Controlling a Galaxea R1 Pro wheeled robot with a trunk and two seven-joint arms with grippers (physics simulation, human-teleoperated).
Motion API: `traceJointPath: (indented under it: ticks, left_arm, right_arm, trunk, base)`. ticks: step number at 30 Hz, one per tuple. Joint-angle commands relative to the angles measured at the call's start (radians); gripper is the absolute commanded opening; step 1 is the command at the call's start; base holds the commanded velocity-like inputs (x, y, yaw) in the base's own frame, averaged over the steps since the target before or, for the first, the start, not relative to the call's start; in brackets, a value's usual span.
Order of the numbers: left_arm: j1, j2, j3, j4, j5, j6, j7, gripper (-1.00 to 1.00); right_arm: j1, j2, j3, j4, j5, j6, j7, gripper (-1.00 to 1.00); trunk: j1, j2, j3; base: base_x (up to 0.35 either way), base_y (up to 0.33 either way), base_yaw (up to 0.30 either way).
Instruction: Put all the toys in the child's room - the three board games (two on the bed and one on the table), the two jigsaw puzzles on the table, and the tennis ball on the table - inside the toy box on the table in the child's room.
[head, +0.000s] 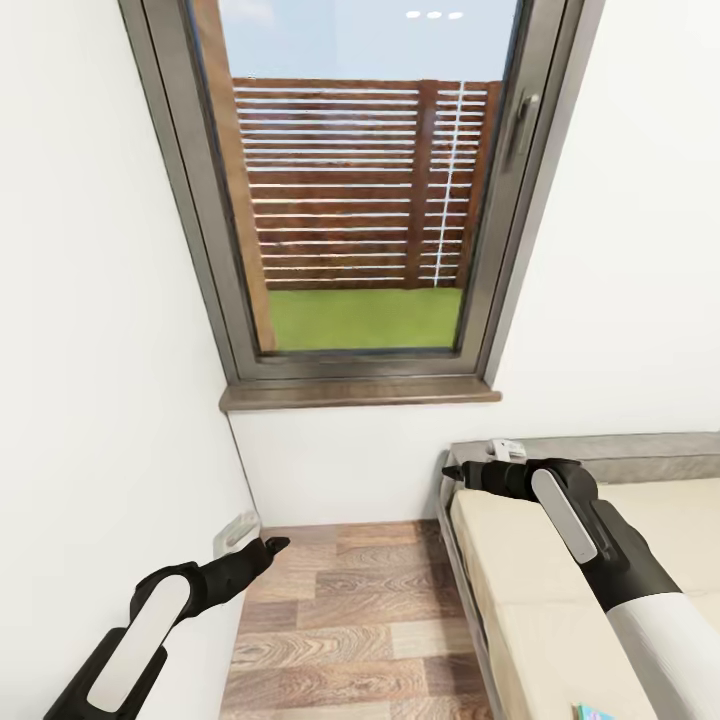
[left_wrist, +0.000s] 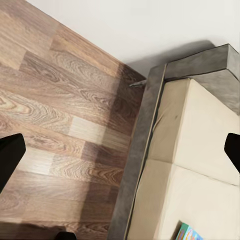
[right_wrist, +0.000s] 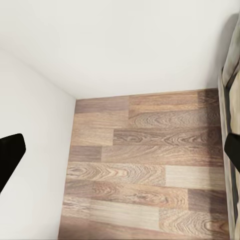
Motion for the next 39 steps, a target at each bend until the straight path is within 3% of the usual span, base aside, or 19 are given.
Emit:
traceJointPath:
  ticks: [1, 39]
  left_arm:
    - [-0.001, 0.001, -0.002, -0.001, 0.010, 0.000, 0.010, 1.00]
    - [-0.001, 0.000, -0.002, -0.002, 0.010, 0.000, 0.010, 1.00]
  right_arm:
    - [-0.001, -0.001, 0.001, -0.001, 0.005, 0.003, 0.005, 1.00]
    - [-0.002, -0.002, 0.001, -0.001, 0.002, 0.005, 0.008, 1.00]
  trunk:
    - [0.001, -0.002, -0.002]
    - [0.001, -0.002, -0.002]
  base:
    - [0.088, 0.000, 0.000]
    - [0.016, 0.021, -0.064]
